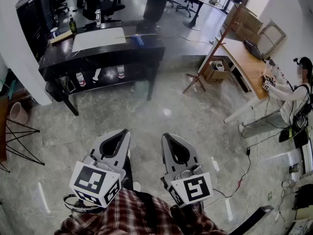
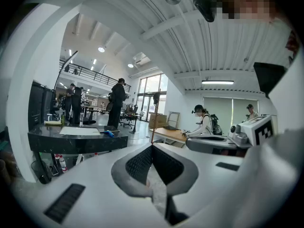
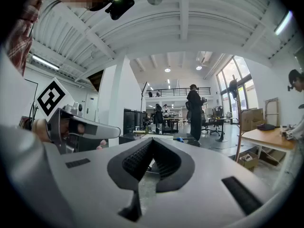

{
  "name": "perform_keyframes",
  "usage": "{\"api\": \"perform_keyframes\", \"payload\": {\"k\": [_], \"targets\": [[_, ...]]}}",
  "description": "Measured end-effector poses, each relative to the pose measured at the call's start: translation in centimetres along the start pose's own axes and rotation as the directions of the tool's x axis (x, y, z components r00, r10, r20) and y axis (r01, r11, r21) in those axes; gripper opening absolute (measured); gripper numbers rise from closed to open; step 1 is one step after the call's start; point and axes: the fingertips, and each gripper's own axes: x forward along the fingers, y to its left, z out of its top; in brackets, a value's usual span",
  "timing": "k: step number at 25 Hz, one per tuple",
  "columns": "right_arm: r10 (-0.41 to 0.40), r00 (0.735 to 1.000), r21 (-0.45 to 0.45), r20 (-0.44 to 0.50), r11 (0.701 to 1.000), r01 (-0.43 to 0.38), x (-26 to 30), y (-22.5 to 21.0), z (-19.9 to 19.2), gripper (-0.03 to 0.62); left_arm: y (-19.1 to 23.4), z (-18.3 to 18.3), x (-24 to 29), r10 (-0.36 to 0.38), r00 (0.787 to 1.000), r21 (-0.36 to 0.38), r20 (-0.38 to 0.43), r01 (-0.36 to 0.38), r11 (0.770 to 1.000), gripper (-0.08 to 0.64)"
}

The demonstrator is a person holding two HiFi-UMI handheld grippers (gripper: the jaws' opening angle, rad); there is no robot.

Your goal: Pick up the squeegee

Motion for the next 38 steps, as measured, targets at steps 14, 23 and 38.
{"api": "perform_keyframes", "payload": {"k": [14,23,38], "targets": [[0.03,1.0,-0.026,0.006,0.999,-0.03,17.3,-7.3,1.8,0.011,10.9,4.2,13.6,-0.009,0.999,-0.008,0.038,0.009,1.0,0.009],[0.039,0.999,-0.019,-0.011,0.999,-0.04,26.9,-10.3,1.5,0.011,18.0,5.4,21.0,-0.019,1.0,-0.012,0.014,0.019,1.0,0.009],[0.094,0.996,-0.006,-0.007,0.996,-0.094,40.9,-23.2,2.5,0.011,26.0,8.8,36.1,0.099,0.995,-0.045,0.015,-0.098,0.994,0.009]]}}
